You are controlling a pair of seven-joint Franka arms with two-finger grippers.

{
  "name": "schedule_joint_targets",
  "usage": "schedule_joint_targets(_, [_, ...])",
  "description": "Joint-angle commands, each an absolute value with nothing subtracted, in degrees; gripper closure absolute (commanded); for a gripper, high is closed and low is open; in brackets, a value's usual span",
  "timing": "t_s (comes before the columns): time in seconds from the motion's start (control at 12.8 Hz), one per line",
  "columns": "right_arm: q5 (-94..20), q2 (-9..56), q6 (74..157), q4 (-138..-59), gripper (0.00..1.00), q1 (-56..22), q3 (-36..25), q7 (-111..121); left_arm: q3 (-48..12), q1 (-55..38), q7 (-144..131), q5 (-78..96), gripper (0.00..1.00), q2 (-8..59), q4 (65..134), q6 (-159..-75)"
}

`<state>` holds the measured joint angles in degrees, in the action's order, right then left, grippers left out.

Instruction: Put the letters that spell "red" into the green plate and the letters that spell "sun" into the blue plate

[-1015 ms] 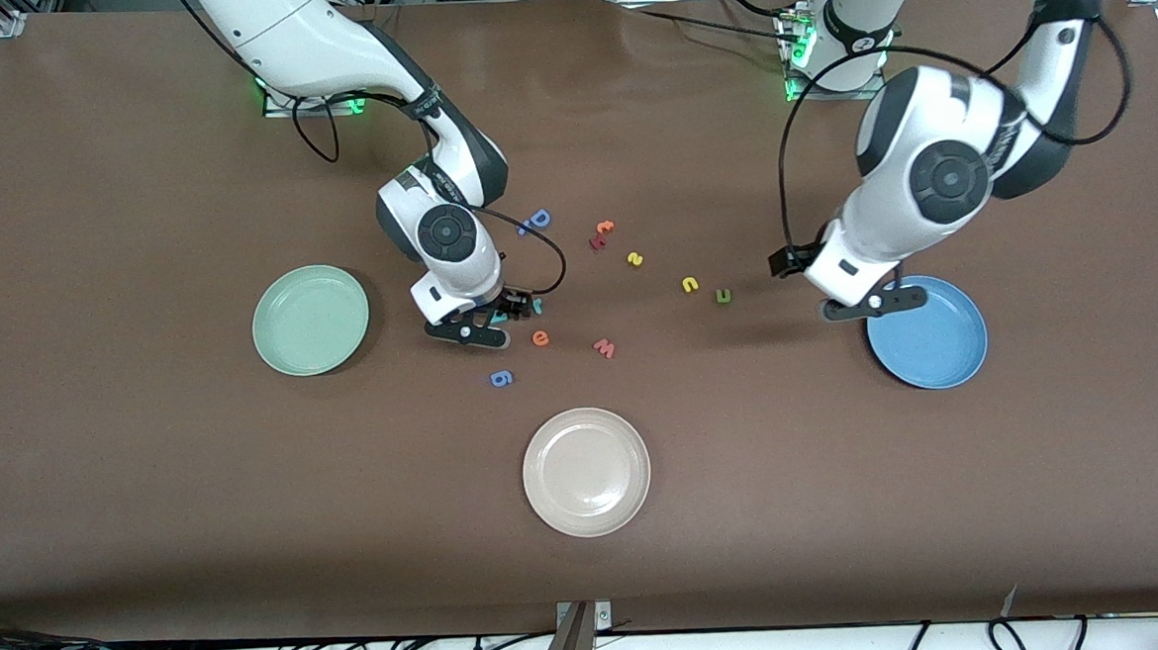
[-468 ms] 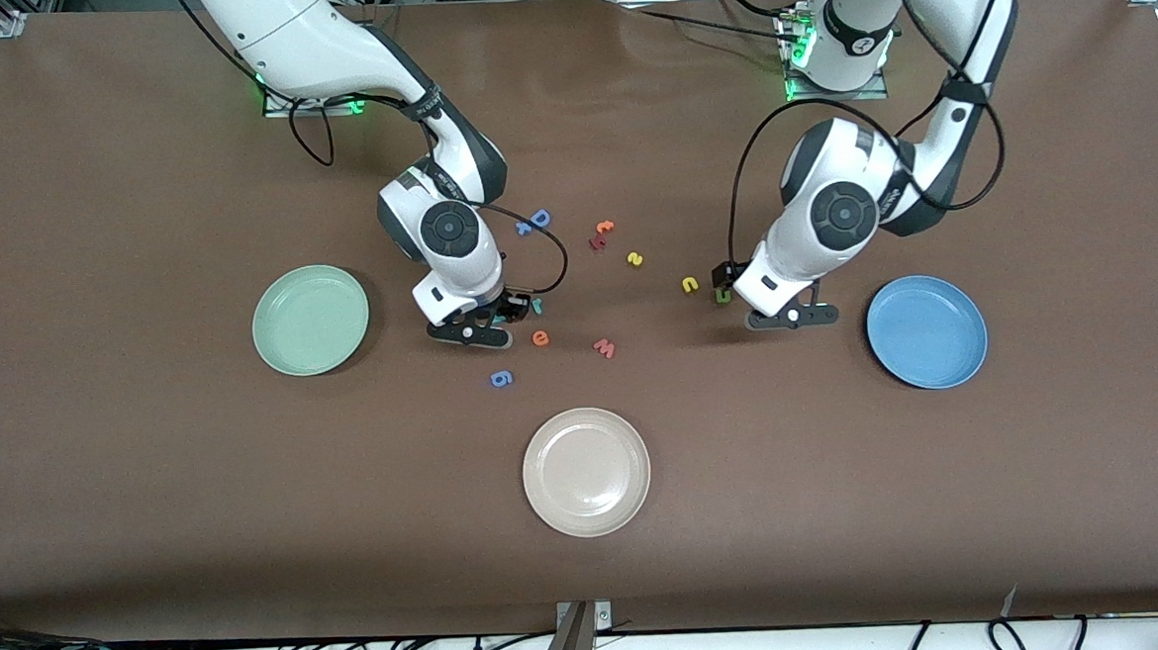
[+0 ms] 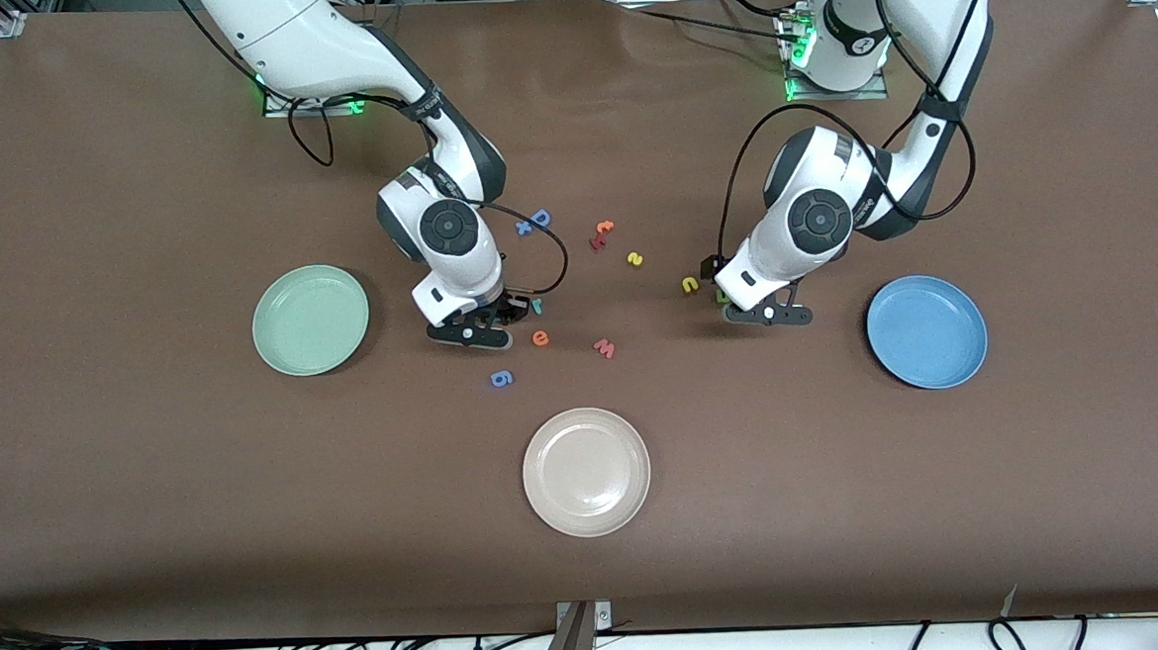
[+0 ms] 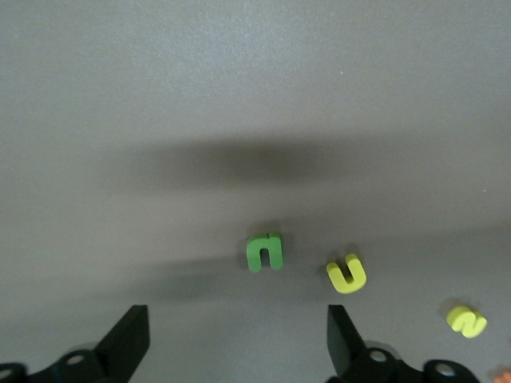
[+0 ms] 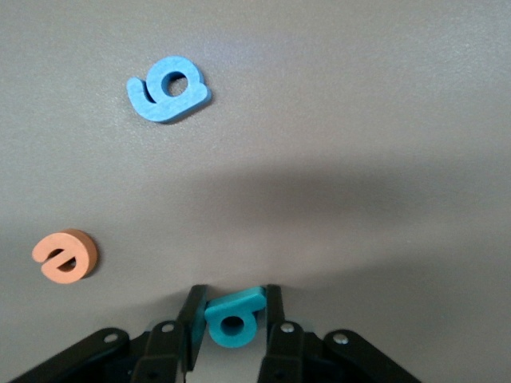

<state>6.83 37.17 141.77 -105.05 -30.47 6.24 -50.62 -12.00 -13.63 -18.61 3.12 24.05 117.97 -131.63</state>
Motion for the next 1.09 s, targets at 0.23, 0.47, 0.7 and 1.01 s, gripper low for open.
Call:
schedule_joint_targets(0.23, [8.17,33.15,137.75,-105.56,0.84,-30.94,3.17,-46.78,-11.69,-14.58,-23.7,6.06,0.17,25.75,118.48,-135.35])
schedule_joint_targets(0.47, [8.17,28.84,129.14,-105.91,0.84,-30.76,0.1,-37.21,-11.69,-15.38,-29.79,5.98,0.15,26.89,118.65,-138.6])
schedule_joint_targets(0.7, [8.17,23.05,125.24,-111.33,0.84,-30.76,-5.08,-26.49,-11.6,-16.26,-31.73,5.27,0.13,28.21,118.65,-139.83])
schedule_joint_targets(1.01, [8.09,15.3,132.15,-126.61,0.84,-30.76,-14.21,-12.34,-11.25,-16.35,-31.73,1.69,0.13,29.7,119.0,-140.97])
